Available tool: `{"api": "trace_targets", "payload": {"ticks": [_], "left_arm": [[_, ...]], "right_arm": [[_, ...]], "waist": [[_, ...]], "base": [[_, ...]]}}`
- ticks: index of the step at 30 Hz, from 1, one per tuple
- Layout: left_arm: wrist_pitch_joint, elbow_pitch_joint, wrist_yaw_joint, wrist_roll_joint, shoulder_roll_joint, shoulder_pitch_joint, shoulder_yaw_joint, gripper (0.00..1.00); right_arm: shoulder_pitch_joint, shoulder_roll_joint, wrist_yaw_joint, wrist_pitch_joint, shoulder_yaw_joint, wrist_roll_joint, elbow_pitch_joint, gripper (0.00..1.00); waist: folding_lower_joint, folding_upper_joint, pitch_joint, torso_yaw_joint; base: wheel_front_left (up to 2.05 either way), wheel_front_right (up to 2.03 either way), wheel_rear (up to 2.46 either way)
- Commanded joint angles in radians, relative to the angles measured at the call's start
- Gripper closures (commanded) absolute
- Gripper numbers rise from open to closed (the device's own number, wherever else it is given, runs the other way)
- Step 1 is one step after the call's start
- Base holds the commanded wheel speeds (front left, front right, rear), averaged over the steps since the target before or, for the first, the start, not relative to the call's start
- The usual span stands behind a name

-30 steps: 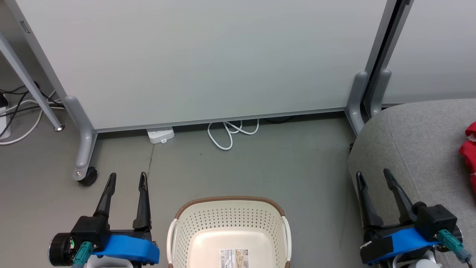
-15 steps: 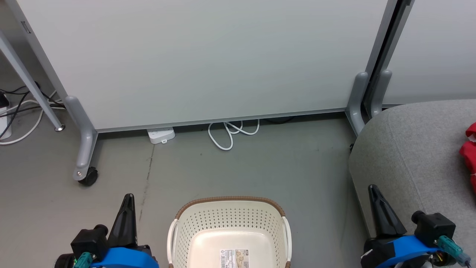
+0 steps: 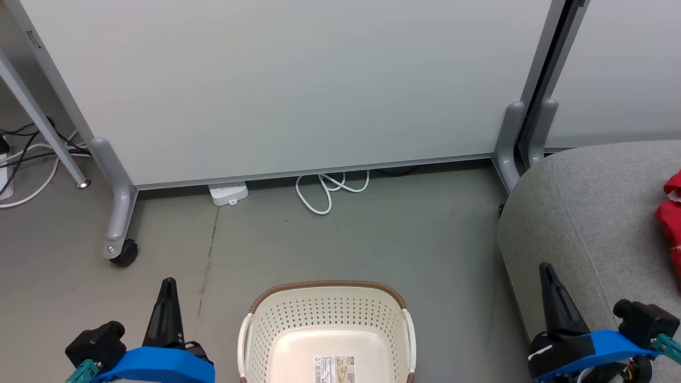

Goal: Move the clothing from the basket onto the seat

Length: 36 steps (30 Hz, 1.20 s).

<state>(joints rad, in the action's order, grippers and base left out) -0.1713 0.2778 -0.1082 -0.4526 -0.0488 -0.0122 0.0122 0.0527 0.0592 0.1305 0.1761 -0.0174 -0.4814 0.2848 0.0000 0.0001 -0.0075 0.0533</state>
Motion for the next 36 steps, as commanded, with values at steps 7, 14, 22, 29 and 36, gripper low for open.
{"api": "trace_targets", "payload": {"ticks": [7, 14, 22, 29, 36], "left_arm": [[0.033, -0.021, -0.006, -0.140, -0.002, -0.041, 0.014, 1.00], [0.059, -0.023, -0.009, -0.248, -0.002, -0.048, 0.024, 1.00], [0.088, -0.025, -0.010, -0.361, -0.002, -0.055, 0.034, 1.00], [0.111, -0.026, -0.012, -0.453, -0.002, -0.062, 0.042, 1.00], [0.133, -0.027, -0.014, -0.539, -0.002, -0.068, 0.050, 1.00]], "right_arm": [[0.027, -0.002, 0.000, -0.034, -0.014, -0.138, -0.021, 1.00], [0.031, -0.002, 0.000, -0.061, -0.023, -0.243, -0.024, 1.00], [0.037, -0.003, 0.000, -0.090, -0.032, -0.354, -0.026, 1.00], [0.040, -0.004, 0.000, -0.113, -0.040, -0.443, -0.028, 1.00], [0.042, -0.005, 0.000, -0.135, -0.047, -0.526, -0.030, 1.00]], "waist": [[0.0000, -0.0001, 0.001, -0.004], [0.0000, -0.0001, 0.001, -0.007], [0.0000, -0.0001, 0.002, -0.011], [0.0000, -0.0001, 0.003, -0.015], [0.0000, -0.0001, 0.003, -0.018]], "base": [[0.00, 0.00, 0.00], [0.00, 0.00, 0.00], [0.00, 0.00, 0.00], [0.00, 0.00, 0.00], [0.00, 0.00, 0.00]]}}
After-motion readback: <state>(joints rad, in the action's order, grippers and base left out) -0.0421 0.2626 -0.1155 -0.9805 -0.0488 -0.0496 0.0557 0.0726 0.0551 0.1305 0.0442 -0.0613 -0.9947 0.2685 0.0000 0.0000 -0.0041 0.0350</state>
